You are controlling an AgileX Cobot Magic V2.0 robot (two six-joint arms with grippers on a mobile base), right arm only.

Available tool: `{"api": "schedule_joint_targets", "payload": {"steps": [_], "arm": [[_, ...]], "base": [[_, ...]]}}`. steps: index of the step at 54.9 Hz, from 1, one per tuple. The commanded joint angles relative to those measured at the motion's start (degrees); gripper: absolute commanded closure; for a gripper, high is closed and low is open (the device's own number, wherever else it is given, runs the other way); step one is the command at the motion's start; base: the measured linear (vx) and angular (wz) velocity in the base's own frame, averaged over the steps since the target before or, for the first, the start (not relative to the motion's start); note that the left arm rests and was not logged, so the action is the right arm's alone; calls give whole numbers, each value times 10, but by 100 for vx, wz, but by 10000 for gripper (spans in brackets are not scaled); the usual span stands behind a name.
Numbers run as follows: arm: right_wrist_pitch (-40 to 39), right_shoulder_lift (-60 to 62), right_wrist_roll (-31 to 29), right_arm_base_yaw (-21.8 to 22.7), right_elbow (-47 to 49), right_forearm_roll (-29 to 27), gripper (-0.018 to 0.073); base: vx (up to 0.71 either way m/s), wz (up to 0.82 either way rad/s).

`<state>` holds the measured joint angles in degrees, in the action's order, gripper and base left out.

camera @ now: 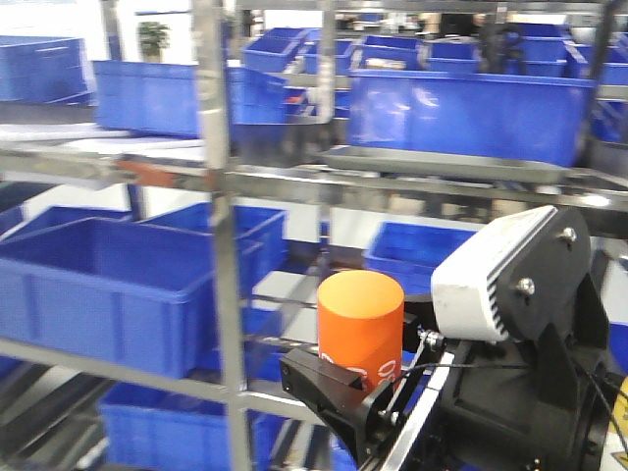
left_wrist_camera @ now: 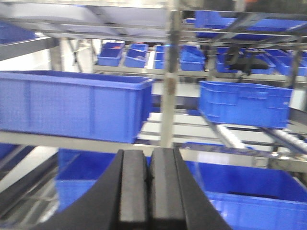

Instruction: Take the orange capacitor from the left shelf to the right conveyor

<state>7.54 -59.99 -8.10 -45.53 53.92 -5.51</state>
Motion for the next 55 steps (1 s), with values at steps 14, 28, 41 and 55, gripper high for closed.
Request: {"api": "schedule_joint_targets", "payload": {"steps": [14, 28, 41, 55], "arm": [[-53, 12, -3, 0, 18, 1, 566], [-53, 12, -3, 0, 18, 1, 566], [-53, 12, -3, 0, 18, 1, 566], [-53, 12, -3, 0, 18, 1, 566]], "base": [[-6, 39], [-5, 51], [-3, 62], [0, 60]]}}
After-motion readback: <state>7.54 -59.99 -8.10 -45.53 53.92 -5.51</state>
